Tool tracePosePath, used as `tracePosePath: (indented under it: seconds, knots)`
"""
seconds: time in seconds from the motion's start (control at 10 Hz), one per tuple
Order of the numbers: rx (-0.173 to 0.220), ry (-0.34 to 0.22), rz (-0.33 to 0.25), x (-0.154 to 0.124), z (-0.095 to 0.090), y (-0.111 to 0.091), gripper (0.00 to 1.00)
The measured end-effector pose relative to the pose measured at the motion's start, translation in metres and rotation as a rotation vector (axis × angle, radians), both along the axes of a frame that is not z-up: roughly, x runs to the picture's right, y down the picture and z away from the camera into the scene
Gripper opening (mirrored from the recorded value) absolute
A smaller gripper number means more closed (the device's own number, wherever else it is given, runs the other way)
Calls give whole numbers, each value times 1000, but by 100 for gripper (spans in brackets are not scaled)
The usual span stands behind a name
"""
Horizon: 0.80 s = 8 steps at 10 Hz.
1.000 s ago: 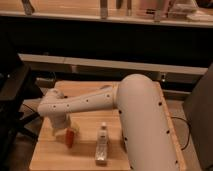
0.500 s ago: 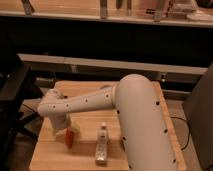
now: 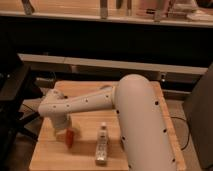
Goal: Drag the pepper across the table
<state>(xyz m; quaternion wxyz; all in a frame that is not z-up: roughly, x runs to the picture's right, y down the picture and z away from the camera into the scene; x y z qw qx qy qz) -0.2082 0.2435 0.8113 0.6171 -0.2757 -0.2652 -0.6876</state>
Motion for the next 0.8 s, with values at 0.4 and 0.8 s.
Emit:
tracePosePath:
  seconds: [0.4,0.8]
  knots:
    - [-2,2,-3,4,1,1,73]
    - [-2,1,-9,8,3,2,78]
